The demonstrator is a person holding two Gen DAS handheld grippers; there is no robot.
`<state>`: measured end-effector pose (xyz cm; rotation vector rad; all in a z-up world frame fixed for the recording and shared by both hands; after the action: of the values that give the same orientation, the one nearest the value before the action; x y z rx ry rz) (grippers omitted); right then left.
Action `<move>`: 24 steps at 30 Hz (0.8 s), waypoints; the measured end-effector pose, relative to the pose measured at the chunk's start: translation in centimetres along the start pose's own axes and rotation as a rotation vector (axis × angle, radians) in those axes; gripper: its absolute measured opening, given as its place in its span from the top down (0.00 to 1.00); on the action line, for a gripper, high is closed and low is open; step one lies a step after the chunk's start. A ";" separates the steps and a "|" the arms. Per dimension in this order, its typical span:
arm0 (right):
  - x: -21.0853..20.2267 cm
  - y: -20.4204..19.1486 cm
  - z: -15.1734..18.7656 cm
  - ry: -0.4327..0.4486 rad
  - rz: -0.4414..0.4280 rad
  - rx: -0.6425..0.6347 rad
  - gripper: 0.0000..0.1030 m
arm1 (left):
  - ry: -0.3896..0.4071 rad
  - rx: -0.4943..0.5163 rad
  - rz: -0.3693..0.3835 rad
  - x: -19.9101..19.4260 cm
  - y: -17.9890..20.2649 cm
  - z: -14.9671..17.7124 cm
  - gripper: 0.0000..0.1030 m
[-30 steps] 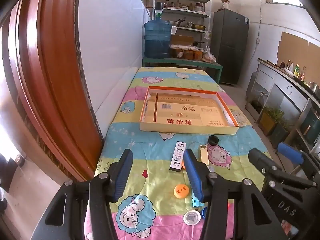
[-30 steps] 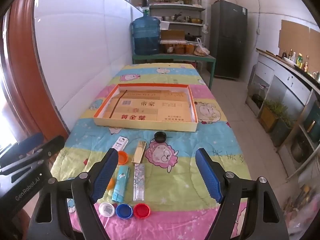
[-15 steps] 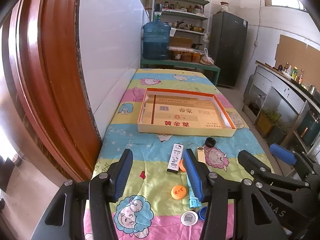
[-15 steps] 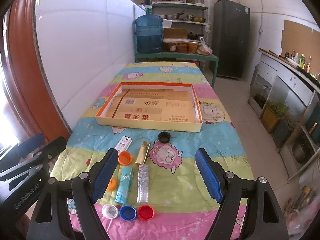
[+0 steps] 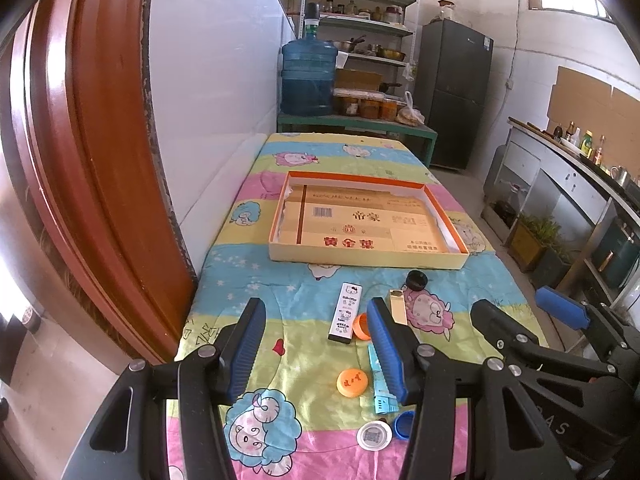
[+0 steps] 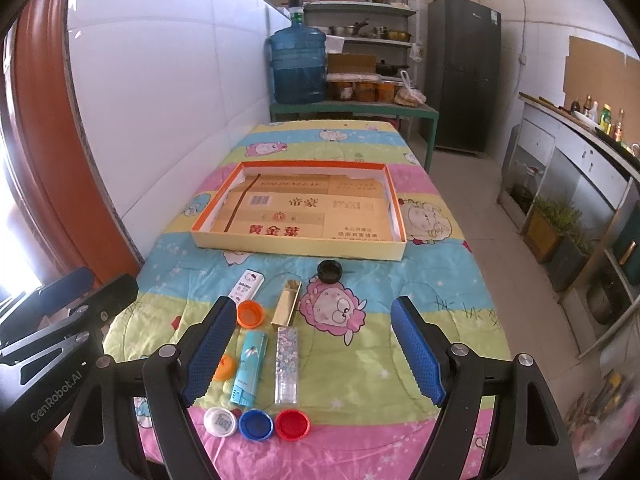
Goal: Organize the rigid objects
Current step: 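Move both tools toward the caps lying on the quilt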
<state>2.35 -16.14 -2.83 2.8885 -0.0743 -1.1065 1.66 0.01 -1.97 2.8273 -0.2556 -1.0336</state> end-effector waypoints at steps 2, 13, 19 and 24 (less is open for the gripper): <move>0.1 0.1 0.1 -0.002 0.000 0.002 0.22 | -0.002 0.000 0.001 0.0 0.0 0.1 0.48; 0.1 0.5 0.9 -0.007 0.010 0.014 0.22 | -0.022 -0.012 0.003 0.7 -0.5 0.6 0.48; 0.0 1.1 1.5 -0.006 0.023 0.028 0.22 | -0.032 -0.009 0.000 0.9 -1.0 1.3 0.48; 0.5 1.5 2.8 -0.026 0.037 0.031 0.22 | -0.062 0.003 0.004 1.4 -1.3 2.5 0.48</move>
<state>0.76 -17.69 -5.14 2.8878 -0.1468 -1.1463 1.25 0.86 -5.02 2.7990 -0.2683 -1.1227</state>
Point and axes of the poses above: each gripper's, at about its wrist camera, not at the fingertips, and x roughly the way its jaws point, y to its right, z to its underside, the point moved 2 cm from there along x, roughly the way its jaws point, and after that the axes turned 9 degrees about z, right-handed, at the moved point
